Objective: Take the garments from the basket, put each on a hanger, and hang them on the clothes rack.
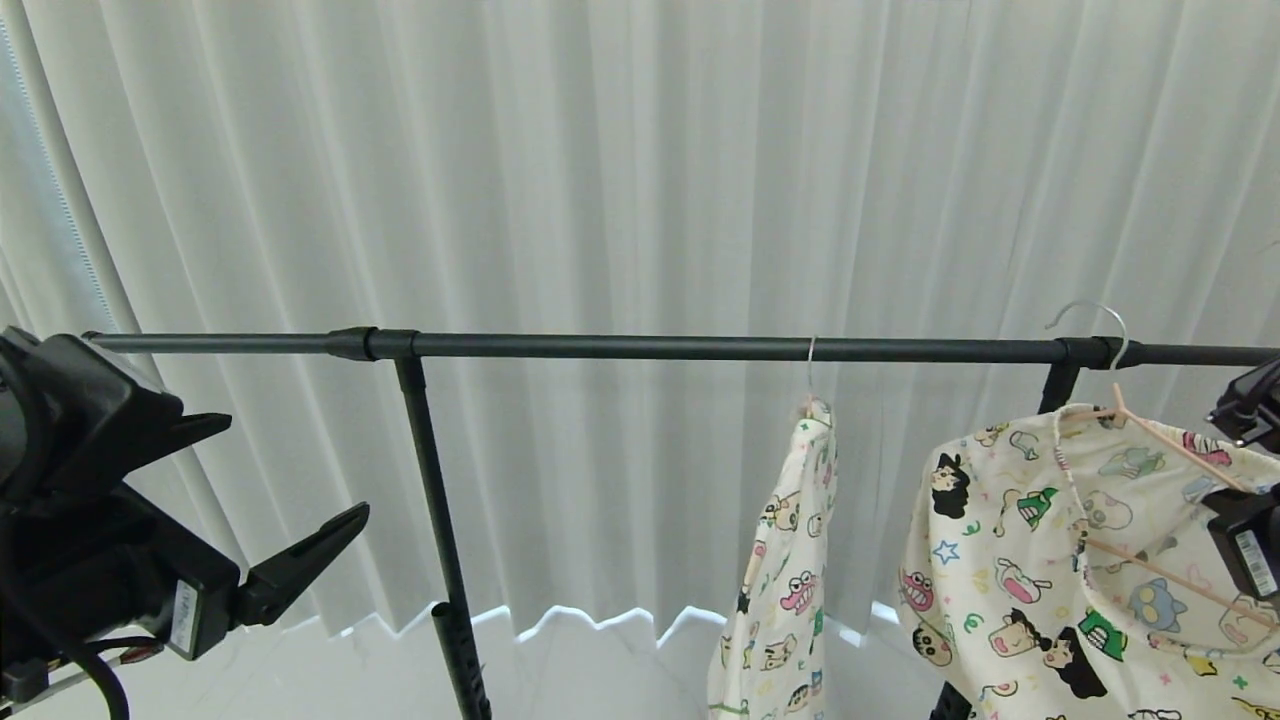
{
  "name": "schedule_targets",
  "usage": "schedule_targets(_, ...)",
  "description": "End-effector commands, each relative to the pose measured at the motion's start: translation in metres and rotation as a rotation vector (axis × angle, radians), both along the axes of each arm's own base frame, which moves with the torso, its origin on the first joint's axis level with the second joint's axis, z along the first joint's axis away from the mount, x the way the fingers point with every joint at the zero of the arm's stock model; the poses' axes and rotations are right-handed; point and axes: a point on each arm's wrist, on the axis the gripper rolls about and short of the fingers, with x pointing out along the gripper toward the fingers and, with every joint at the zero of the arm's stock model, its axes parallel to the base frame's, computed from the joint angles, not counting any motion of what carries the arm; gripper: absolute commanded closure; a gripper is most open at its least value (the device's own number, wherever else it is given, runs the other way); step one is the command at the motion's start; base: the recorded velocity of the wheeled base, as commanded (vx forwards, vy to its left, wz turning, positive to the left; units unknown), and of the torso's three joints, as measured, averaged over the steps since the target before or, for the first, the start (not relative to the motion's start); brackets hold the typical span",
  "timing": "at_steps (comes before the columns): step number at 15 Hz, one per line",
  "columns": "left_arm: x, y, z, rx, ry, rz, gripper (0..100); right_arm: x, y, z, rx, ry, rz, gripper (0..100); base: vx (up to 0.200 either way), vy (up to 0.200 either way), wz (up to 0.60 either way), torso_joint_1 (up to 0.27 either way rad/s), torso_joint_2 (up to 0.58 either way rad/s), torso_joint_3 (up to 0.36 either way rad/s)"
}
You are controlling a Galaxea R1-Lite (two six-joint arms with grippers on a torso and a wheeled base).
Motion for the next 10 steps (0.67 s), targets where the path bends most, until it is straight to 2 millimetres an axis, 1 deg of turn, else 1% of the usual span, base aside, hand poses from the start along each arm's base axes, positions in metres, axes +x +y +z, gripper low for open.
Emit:
schedule_targets(1, 0.000, 0.000, -0.001, 0.001, 0.003, -0.001, 0, 0.006, 0.001, -0.004, 0.007, 0.013, -0.003, 100, 0.000, 0.000, 0.00, 0.000, 0.00, 0.000)
schedule_targets(3, -0.001, 0.000, -0.001, 0.000, 0.002, -0.001, 0, 0.019, 0.004, -0.008, 0.023, 0.008, -0.011, 100, 0.000, 0.000, 0.00, 0.000, 0.00, 0.000)
schedule_targets(8, -0.005, -0.004, -0.002, 0.001, -0.002, -0.040, 0, 0.063, 0.010, -0.034, 0.065, 0.044, -0.044, 100, 0.000, 0.000, 0.00, 0.000, 0.00, 0.000)
schedule_targets(10, -0.005, -0.005, -0.002, 0.001, 0.000, -0.049, 0, 0.075, 0.012, -0.042, 0.066, 0.038, -0.044, 100, 0.000, 0.000, 0.00, 0.000, 0.00, 0.000)
